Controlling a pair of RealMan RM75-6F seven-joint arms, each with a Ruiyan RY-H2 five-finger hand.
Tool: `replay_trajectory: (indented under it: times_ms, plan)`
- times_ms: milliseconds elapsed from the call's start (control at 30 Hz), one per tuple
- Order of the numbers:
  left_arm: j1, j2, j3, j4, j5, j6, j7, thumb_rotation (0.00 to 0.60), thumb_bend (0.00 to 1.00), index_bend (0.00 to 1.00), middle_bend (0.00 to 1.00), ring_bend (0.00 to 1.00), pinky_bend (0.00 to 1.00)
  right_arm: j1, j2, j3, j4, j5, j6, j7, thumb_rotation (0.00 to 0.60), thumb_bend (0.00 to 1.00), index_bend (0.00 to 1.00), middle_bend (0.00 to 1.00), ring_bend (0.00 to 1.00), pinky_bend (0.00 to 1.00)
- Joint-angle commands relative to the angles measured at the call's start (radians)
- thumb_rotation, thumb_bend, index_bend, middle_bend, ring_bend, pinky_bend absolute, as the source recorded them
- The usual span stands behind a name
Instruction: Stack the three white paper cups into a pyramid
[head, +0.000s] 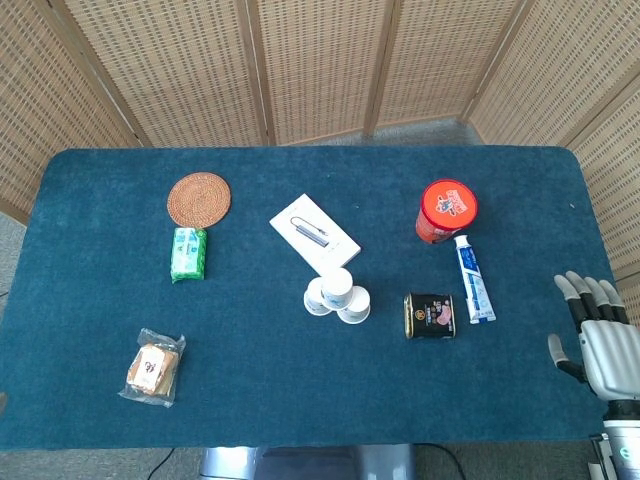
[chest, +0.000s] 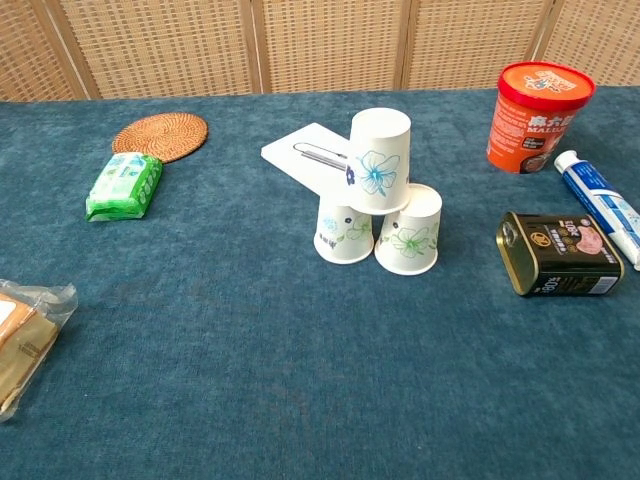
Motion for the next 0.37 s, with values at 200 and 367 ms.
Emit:
replay_trajectory:
  times_ms: [200, 367]
  plan:
    - [0.006, -0.008, -0.039, -0.008, -0.001, -0.030, -0.001, 0.600, 0.40, 0.00, 0.00, 0.00, 0.00, 0.000, -0.018, 0.001, 0.015, 0.006, -0.008, 0.016, 0.600, 0.49, 0.06, 0.00, 0.00, 0.01]
    - [0.001, -0.005, -0.064, -0.026, 0.000, -0.052, 0.012, 0.600, 0.40, 0.00, 0.00, 0.00, 0.00, 0.001, -0.027, 0.003, 0.030, 0.015, -0.016, 0.021, 0.600, 0.49, 0.06, 0.00, 0.00, 0.01]
